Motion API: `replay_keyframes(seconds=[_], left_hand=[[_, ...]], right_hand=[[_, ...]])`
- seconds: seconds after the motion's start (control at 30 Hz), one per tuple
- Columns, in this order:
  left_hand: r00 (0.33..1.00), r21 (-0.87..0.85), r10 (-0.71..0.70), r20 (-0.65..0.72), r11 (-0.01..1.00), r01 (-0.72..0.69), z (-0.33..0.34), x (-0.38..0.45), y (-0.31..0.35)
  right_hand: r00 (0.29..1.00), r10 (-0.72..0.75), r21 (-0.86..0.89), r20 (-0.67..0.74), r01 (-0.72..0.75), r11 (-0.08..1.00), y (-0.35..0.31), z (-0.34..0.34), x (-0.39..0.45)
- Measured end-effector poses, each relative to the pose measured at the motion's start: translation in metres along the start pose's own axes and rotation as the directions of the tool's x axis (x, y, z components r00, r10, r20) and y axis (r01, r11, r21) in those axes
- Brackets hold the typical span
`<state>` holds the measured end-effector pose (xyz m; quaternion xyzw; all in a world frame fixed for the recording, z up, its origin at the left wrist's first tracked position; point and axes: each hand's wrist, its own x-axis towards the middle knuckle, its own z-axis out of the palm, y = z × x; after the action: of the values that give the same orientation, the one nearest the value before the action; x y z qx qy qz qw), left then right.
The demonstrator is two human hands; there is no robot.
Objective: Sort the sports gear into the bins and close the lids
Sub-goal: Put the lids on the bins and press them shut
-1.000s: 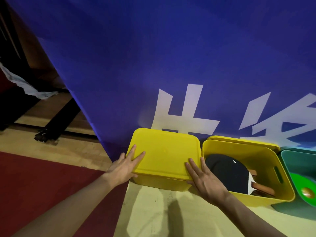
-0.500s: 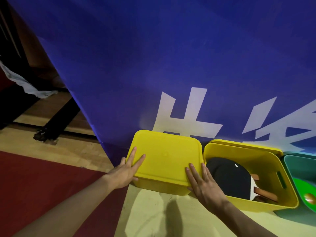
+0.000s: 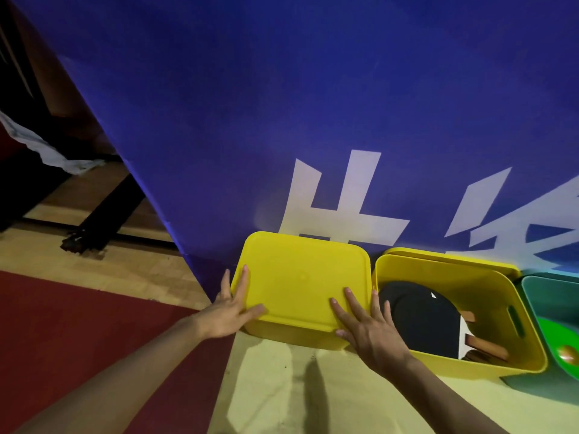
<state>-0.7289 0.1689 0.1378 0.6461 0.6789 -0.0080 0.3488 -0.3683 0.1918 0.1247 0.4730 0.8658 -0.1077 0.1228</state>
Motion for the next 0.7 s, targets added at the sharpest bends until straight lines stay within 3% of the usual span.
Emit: replay_keyframes(seconds=[0.17,0.4,0.5,0.6,0.7], left_hand=[[0.994,-0.152,-0.108,-0.008,0.983,0.106,0.012,0.004,0.003],[0.990,-0.084,-0.129,0.058,0.987,0.134,0.002,0.007,0.005],[0.988,-0.064,-0.149,0.026,0.986,0.151,-0.004,0.023,0.004],[0.981,-0.112,-0.189,-0.040,0.977,0.184,-0.015,0.048,0.011],[0.970,-0.236,-0.223,-0.101,0.952,0.194,-0.021,0.070,0.017]], right_hand=[[1.000,0.020,0.033,0.002,-0.020,0.999,-0.002,0.004,0.001],[0.994,0.104,-0.066,-0.020,-0.105,0.992,-0.021,0.005,-0.008],[0.997,0.070,-0.071,-0.040,-0.073,0.995,-0.021,0.004,-0.006],[0.998,0.042,-0.025,-0.053,-0.044,0.999,-0.018,-0.004,0.009],[0.992,0.085,0.145,-0.098,-0.070,0.987,-0.016,-0.007,0.037]])
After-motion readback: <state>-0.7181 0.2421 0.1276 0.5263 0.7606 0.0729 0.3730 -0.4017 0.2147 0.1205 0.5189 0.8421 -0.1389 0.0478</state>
